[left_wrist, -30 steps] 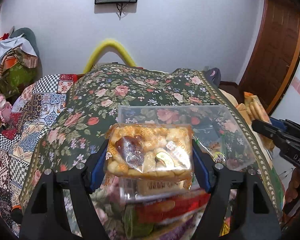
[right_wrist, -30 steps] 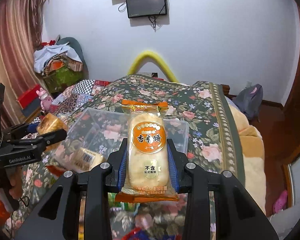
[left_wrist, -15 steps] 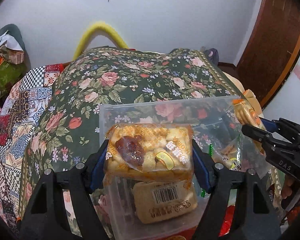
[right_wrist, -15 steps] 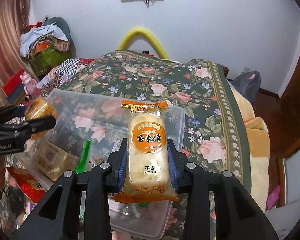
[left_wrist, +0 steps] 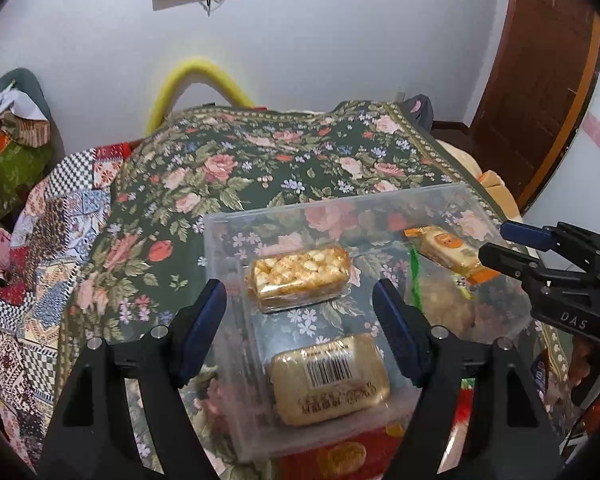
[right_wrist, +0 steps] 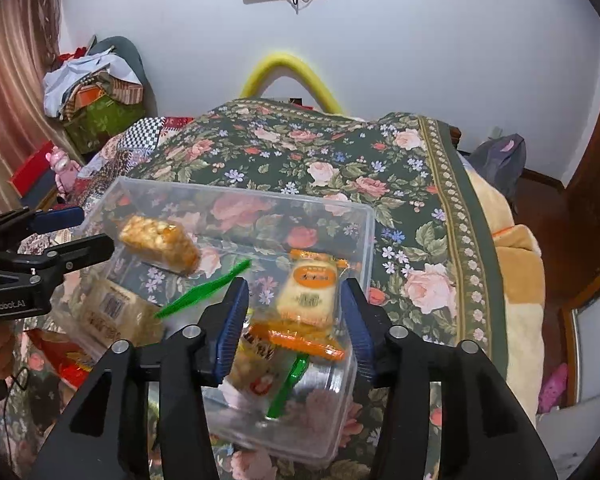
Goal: Organize snacks
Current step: 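Lower both held snacks into the clear box and open both tools, then grasp the green cup jelly with left tool while right grasps blue biscuit bag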
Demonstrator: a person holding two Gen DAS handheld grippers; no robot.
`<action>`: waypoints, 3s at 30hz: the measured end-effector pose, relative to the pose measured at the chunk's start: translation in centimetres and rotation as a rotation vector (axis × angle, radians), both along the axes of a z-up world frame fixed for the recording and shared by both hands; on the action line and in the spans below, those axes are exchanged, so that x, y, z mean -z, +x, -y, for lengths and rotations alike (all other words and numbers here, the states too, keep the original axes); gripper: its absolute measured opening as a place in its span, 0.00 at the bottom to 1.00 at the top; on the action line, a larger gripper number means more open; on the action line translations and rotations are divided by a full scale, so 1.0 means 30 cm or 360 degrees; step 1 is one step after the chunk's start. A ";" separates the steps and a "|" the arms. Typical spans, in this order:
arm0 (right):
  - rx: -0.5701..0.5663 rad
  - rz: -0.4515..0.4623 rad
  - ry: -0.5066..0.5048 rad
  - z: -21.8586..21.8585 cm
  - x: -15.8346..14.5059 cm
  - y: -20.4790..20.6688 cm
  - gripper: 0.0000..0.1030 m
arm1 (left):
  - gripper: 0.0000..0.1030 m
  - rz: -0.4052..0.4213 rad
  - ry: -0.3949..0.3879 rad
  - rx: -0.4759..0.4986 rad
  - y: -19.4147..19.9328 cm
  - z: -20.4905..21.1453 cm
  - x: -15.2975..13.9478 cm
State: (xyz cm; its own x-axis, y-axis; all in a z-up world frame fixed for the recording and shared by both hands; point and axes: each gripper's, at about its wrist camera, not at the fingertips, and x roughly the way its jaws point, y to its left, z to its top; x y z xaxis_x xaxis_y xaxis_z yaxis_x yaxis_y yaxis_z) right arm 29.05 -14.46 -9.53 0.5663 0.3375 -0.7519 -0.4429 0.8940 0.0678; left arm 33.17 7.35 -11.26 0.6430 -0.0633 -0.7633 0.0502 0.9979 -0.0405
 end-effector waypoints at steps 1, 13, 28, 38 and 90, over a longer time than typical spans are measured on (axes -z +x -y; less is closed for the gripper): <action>-0.0003 0.0013 0.0001 0.003 -0.010 -0.011 0.47 | 0.73 0.0014 0.0002 0.0002 -0.018 -0.001 -0.014; -0.0035 0.0115 0.0076 0.073 -0.102 -0.179 0.63 | 0.77 0.0109 -0.0018 -0.0009 -0.261 -0.043 -0.090; 0.0063 -0.0043 0.0089 0.184 0.031 -0.338 0.68 | 0.78 0.0010 -0.0014 -0.0059 -0.480 -0.103 0.049; 0.0111 -0.0067 0.0052 0.172 0.118 -0.428 0.81 | 0.77 -0.0080 -0.0092 -0.0103 -0.465 -0.084 0.184; 0.0068 0.0173 0.0218 0.142 -0.038 -0.383 0.58 | 0.39 0.0251 -0.0026 -0.0158 -0.475 -0.059 -0.047</action>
State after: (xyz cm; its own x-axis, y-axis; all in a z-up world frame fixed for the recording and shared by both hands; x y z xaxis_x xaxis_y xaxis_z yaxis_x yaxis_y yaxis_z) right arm 17.56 -18.72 -8.39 0.6580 0.4063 -0.6340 -0.4158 0.8980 0.1439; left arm 18.92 9.13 -9.86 0.7585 -0.0055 -0.6517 -0.0412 0.9976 -0.0563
